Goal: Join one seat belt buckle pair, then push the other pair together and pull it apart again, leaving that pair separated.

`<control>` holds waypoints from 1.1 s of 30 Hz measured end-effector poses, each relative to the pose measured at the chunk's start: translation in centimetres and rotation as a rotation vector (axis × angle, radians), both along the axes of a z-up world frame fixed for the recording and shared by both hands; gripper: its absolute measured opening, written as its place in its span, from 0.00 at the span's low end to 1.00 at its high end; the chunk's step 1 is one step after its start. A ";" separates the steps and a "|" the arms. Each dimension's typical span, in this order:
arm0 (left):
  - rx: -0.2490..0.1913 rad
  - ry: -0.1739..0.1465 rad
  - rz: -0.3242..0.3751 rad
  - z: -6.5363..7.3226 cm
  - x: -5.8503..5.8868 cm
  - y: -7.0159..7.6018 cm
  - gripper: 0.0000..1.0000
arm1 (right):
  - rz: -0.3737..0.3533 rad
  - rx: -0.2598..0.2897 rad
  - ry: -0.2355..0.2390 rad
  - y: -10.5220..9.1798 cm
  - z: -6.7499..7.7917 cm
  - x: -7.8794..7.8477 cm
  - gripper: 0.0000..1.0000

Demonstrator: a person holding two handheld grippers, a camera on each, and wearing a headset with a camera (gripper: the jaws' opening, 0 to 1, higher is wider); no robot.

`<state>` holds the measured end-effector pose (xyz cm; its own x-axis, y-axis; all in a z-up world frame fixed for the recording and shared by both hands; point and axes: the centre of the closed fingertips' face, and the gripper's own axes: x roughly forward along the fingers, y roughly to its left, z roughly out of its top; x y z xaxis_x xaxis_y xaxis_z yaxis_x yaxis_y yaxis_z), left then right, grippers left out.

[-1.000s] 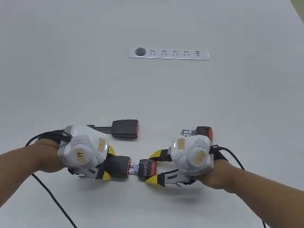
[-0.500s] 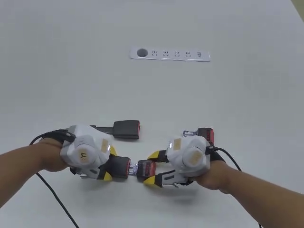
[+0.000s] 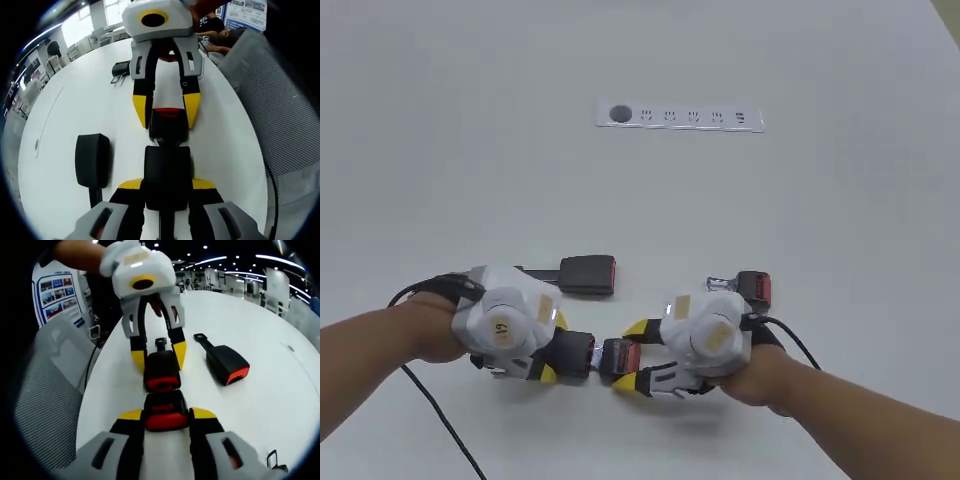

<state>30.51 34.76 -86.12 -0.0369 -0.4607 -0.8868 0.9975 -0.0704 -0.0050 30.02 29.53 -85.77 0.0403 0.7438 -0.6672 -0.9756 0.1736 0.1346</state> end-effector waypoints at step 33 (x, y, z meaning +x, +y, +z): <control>-0.038 0.006 0.034 0.1 0.0 0.0 0.35 | -0.009 0.002 -0.017 0.6 0.0 0.2 0.35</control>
